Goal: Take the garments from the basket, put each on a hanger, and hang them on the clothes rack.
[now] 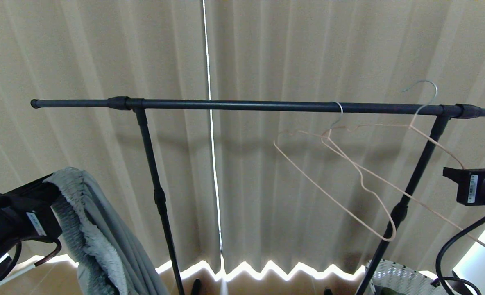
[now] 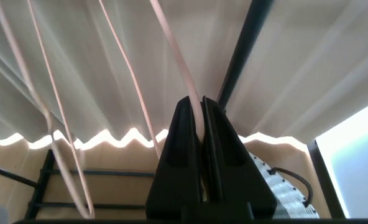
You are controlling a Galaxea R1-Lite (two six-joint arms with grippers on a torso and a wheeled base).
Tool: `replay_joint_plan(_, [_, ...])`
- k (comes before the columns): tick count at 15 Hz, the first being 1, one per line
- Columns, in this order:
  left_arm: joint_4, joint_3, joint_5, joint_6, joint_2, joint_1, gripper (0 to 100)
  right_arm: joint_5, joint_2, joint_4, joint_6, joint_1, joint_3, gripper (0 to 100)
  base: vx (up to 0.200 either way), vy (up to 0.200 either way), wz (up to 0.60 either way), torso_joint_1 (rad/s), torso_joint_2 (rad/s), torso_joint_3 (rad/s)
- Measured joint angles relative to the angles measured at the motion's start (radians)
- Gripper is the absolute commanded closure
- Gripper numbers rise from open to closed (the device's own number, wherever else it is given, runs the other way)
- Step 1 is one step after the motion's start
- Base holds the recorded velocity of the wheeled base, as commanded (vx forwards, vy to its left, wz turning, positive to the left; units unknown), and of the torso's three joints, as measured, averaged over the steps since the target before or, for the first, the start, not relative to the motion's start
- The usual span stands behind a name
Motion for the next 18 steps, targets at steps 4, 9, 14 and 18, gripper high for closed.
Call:
replay_joint_plan(4, [0.0,0.0,-0.001,0.022,0.004,0.041,100,0.0,-0.067,0.003,-0.022,0.001,0.054,100,-0.2,0.0,0.0,0.007,0.0,0.002])
replay_joint_plan(9, [0.0,0.002,0.0,0.022,0.003,0.045,100,-0.003,-0.088,-0.001,-0.023,0.013,0.084,100,-0.2,0.0,0.0,-0.004,0.0,0.001])
replay_joint_plan(14, [0.0,0.008,-0.001,0.023,0.003,0.045,100,-0.006,-0.089,-0.001,-0.023,0.032,0.113,100,-0.12,0.0,0.0,0.0,0.0,0.004])
replay_joint_plan(18, [0.001,0.014,-0.001,0.025,-0.002,0.045,100,-0.01,-0.09,0.001,-0.028,0.041,0.122,100,0.0,0.0,0.0,0.0,0.0,0.0])
